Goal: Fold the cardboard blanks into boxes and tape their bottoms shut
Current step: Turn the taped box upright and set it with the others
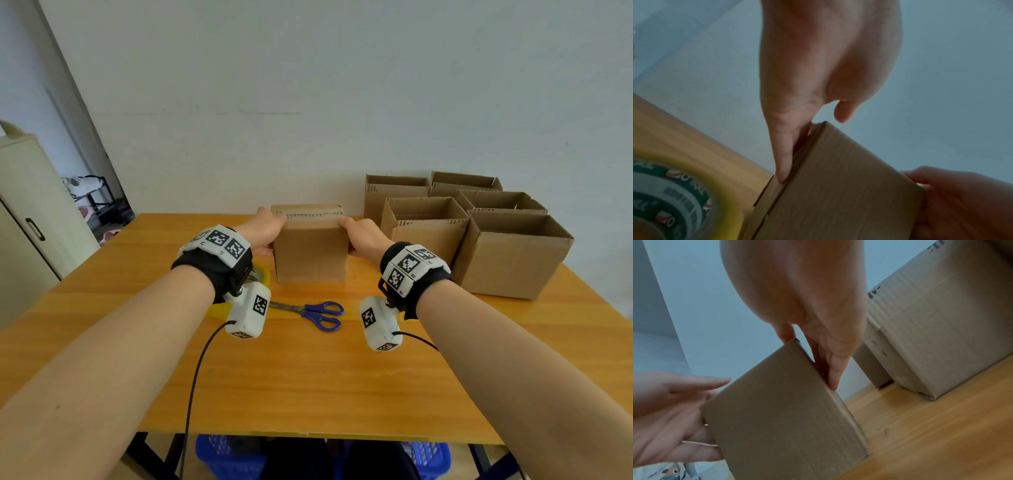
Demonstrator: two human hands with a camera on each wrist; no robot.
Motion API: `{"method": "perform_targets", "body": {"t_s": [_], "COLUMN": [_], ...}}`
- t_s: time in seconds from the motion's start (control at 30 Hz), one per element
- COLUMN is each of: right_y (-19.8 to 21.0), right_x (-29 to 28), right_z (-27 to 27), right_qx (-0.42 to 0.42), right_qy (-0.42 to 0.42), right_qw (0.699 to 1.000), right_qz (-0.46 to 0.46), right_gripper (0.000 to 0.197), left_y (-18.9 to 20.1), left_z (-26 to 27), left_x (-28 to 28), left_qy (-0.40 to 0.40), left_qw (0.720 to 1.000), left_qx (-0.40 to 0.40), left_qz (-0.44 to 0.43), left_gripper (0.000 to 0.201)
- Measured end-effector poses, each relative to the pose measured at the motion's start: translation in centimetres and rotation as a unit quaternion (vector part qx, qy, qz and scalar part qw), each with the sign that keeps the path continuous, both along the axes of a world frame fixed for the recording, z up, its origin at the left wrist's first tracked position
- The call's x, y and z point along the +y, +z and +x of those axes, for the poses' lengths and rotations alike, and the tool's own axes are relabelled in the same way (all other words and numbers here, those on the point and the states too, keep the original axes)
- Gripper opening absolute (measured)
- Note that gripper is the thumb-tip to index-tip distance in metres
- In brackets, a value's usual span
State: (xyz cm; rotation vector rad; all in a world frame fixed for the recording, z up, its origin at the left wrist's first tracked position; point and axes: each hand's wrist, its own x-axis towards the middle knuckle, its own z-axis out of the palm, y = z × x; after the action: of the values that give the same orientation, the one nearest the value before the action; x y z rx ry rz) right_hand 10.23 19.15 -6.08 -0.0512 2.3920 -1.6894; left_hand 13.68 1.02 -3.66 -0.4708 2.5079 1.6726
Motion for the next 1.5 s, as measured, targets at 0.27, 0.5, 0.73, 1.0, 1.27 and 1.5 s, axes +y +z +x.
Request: {"method": "perform_targets", "body": {"t_s": [0.27,0.5,0.73,1.0,1.27,1.5], "right_y": [1.0,2.0,2.6,1.5,0.9,-0.5], "right_x": [1.9,2.2,1.9,1.2,0.0,-0.5], "right_z": [2.1,3.6,4.3,3.4,0.4,-2.3], "right_qx": [-0.02,-0.025,-0.031,0.068,0.062,0.032], "right_qy": [-0.001,-0.016,0.003,-0.005,-0.03,-0.018], "right_qw": [0.989,0.987,0.989,0.993,0.993,0.993], "right_qz": [-0.149,-0.156,-0.147,-0.101,-0.091,-0.114], "right_gripper": [0.033,0.036,0.019,0.058,0.062,0.066], "left_y": [0.8,1.6,2.4,1.8,1.9,0.6], "left_z": [2.6,4.6,5.3,4.1,0.6,-3.0], "left_x": [-0.1,0.0,-0.5,-1.3,-1.7,-2.0], "left_qy": [0.0,0.007,0.006,-0.008,0.026,0.037], "left_qw": [0.994,0.989,0.983,0.982,0.981,0.984], "left_qx": [0.084,0.092,0.14,0.131,0.108,0.083], "left_qz": [0.072,0.111,0.117,0.136,0.159,0.15], "left_gripper": [0.046,0.042,0.013,0.023,0.039,0.042]}}
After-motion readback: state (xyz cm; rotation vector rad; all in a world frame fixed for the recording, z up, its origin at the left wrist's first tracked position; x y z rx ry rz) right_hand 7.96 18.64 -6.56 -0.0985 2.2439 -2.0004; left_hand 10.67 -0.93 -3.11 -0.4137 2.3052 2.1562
